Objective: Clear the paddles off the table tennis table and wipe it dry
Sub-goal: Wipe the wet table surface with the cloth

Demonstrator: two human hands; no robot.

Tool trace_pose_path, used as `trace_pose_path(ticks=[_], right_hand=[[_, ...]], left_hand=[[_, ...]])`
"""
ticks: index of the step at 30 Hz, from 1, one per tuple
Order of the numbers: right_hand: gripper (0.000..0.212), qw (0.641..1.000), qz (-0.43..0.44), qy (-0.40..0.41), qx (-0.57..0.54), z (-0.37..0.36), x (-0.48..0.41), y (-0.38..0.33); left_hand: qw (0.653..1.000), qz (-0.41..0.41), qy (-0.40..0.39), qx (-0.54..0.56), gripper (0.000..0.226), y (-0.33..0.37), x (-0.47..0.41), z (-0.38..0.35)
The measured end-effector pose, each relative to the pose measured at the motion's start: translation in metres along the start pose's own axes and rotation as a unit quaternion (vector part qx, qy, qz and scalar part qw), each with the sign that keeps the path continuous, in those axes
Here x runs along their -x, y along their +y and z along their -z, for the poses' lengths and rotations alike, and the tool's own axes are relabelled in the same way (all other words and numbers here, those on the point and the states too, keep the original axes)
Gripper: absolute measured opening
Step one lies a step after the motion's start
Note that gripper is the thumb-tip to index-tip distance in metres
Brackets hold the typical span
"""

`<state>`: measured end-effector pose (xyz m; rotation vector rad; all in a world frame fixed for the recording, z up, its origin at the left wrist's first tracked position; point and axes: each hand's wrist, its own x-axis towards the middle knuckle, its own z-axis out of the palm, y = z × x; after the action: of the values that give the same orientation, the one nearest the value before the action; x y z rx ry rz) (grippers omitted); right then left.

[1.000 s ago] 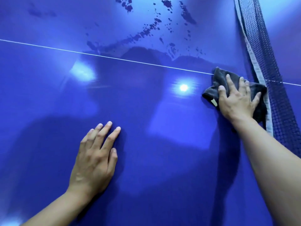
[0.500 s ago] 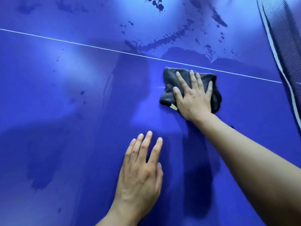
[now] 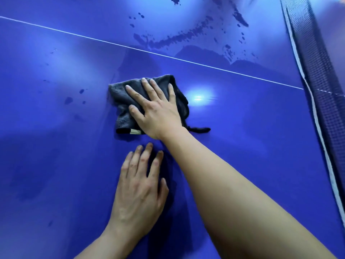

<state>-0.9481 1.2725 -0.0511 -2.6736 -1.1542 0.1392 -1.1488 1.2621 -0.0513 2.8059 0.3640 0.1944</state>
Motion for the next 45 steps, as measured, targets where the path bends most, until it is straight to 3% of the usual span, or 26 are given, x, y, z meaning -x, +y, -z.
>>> trace_pose_path(ticks=[4, 7, 15, 20, 25, 32, 37, 45], right_hand=[[0.055, 1.0, 0.0, 0.001, -0.025, 0.009, 0.013, 0.028], [0.056, 0.997, -0.063, 0.025, -0.024, 0.022, 0.043, 0.087], [0.058, 0.966, -0.25, 0.059, 0.016, 0.068, 0.164, 0.277], [0.06, 0.941, -0.326, 0.089, 0.021, 0.081, 0.224, 0.333], [0.064, 0.941, -0.325, 0.091, 0.021, 0.081, 0.226, 0.334], [0.075, 0.946, -0.32, 0.055, 0.01, 0.083, 0.224, 0.323], [0.073, 0.958, -0.279, 0.06, 0.022, 0.062, 0.205, 0.256], [0.068, 0.985, -0.16, 0.041, 0.046, 0.02, 0.142, 0.098]], left_hand=[[0.998, -0.053, 0.006, 0.015, 0.056, 0.035, 0.003, -0.009], [0.997, -0.079, -0.002, 0.008, 0.058, 0.071, 0.009, -0.021], [0.999, -0.035, -0.002, -0.026, 0.06, 0.142, 0.007, -0.048], [0.999, -0.026, -0.01, -0.038, 0.059, 0.147, 0.008, -0.048], [0.999, -0.02, -0.018, -0.027, 0.059, 0.149, 0.009, -0.05], [0.992, -0.004, -0.053, 0.115, 0.057, 0.133, 0.012, -0.037], [0.999, -0.039, -0.005, 0.035, 0.054, 0.096, 0.05, -0.021], [0.998, 0.04, 0.045, -0.006, 0.058, -0.005, 0.115, 0.012]])
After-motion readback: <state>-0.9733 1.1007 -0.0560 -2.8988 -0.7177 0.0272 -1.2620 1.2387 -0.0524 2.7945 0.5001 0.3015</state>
